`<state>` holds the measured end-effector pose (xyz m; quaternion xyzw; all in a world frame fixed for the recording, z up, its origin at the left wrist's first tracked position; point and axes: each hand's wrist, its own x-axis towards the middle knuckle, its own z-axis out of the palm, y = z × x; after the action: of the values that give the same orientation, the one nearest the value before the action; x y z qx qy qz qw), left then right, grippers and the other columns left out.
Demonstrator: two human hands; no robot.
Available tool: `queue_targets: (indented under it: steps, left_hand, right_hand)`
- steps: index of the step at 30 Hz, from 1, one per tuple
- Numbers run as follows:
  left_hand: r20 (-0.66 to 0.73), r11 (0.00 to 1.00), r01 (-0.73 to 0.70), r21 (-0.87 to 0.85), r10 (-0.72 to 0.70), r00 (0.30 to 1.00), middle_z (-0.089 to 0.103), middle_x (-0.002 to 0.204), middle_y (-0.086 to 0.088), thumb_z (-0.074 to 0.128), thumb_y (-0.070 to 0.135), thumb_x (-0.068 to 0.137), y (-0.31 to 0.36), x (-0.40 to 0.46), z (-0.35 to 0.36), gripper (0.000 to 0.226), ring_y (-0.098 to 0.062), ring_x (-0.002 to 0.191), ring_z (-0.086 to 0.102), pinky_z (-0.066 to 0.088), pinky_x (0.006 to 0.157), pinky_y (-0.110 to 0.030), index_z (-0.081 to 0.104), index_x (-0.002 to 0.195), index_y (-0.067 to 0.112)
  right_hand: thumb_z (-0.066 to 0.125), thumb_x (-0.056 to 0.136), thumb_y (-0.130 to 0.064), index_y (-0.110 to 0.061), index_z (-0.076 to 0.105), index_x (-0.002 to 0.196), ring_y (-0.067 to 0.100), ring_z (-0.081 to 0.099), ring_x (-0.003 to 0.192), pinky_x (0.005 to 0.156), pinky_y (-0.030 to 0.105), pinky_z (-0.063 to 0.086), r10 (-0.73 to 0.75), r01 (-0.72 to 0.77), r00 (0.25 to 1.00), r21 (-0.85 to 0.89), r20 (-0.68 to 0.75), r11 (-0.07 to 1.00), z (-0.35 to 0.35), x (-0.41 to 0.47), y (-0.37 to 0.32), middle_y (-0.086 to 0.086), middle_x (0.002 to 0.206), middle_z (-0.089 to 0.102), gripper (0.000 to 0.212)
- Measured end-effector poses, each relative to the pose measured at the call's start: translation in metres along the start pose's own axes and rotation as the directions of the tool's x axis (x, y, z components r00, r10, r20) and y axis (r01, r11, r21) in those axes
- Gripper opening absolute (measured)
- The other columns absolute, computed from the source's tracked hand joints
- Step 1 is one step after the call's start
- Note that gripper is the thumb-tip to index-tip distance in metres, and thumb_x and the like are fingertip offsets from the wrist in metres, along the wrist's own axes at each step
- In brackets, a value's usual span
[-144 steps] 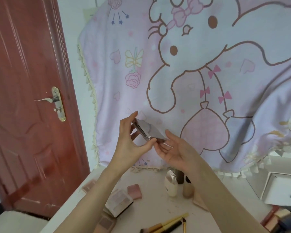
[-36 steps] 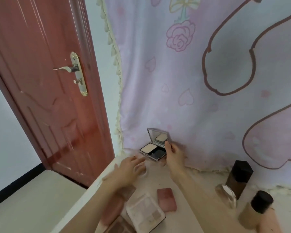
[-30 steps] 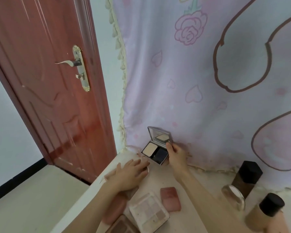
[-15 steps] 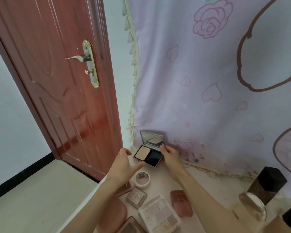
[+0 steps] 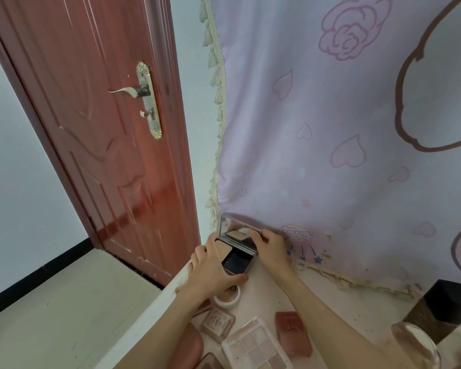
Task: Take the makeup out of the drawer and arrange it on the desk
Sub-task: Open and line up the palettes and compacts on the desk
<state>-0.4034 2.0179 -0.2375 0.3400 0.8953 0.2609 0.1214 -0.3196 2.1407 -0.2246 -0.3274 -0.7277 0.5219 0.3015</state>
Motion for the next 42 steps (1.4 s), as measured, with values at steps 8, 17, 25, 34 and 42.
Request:
queue_targets:
  steps: [8, 17, 25, 34, 42]
  left_hand:
    - [0.022, 0.996, 0.085, -0.018, -0.085, 0.996, 0.023, 0.138, -0.007, 0.073, 0.060, 0.056, 0.005, -0.001, -0.002, 0.123, -0.028, 0.130, 0.021, 0.020, 0.109, -0.042, -0.006, 0.145, 0.028]
    - [0.057, 0.992, 0.119, 0.044, -0.121, 0.991, 0.020, 0.143, -0.009, 0.074, 0.059, 0.058, 0.017, 0.004, -0.002, 0.124, -0.032, 0.134, 0.017, 0.017, 0.111, -0.048, -0.006, 0.146, 0.023]
    - [0.058, 0.992, 0.113, 0.058, -0.117, 0.991, 0.014, 0.150, -0.009, 0.072, 0.059, 0.062, 0.020, 0.001, -0.001, 0.123, -0.032, 0.138, 0.011, 0.014, 0.113, -0.050, -0.008, 0.146, 0.020]
    - [0.207, 0.995, 0.090, 0.035, -0.096, 0.974, 0.000, 0.155, -0.011, 0.068, 0.062, 0.068, 0.024, -0.005, -0.019, 0.117, -0.033, 0.142, 0.001, 0.010, 0.112, -0.052, -0.011, 0.147, 0.026]
    - [-0.033, 0.974, -0.225, -0.020, 0.224, 0.974, 0.033, 0.146, -0.004, 0.053, 0.034, 0.092, 0.039, -0.062, -0.034, 0.056, -0.022, 0.136, 0.022, 0.022, 0.109, -0.032, 0.032, 0.141, 0.018]
  right_hand:
    - [0.053, 0.092, -0.017, -0.012, 0.058, 0.069, 0.011, 0.044, 0.058, 0.052, 0.024, 0.031, -0.015, 0.010, 0.999, -0.138, -0.036, 0.990, 0.001, 0.006, -0.001, -0.005, 0.057, 0.050, 0.025]
    - [0.054, 0.089, -0.020, -0.019, 0.034, 0.049, 0.017, 0.039, 0.056, 0.052, 0.028, 0.026, 0.028, -0.075, 0.986, -0.285, -0.165, 0.956, -0.003, 0.014, 0.000, -0.005, 0.047, 0.036, 0.045]
    - [0.058, 0.085, -0.014, -0.017, 0.039, 0.048, 0.009, 0.034, 0.047, 0.048, 0.026, 0.028, 0.070, -0.112, 0.978, -0.213, -0.195, 0.970, -0.006, 0.011, 0.005, -0.004, 0.045, 0.038, 0.042]
    - [0.052, 0.090, -0.020, 0.002, 0.063, 0.078, 0.027, 0.051, 0.068, 0.063, 0.028, 0.035, 0.231, -0.232, 0.973, -0.064, -0.029, 0.971, -0.029, -0.005, -0.018, 0.019, 0.071, 0.052, 0.027]
    - [0.054, 0.092, -0.017, -0.003, 0.068, 0.098, 0.023, 0.059, 0.081, 0.077, 0.032, 0.048, 0.072, -0.052, 0.990, -0.160, 0.119, 0.986, -0.063, -0.077, -0.048, 0.012, 0.087, 0.065, 0.021]
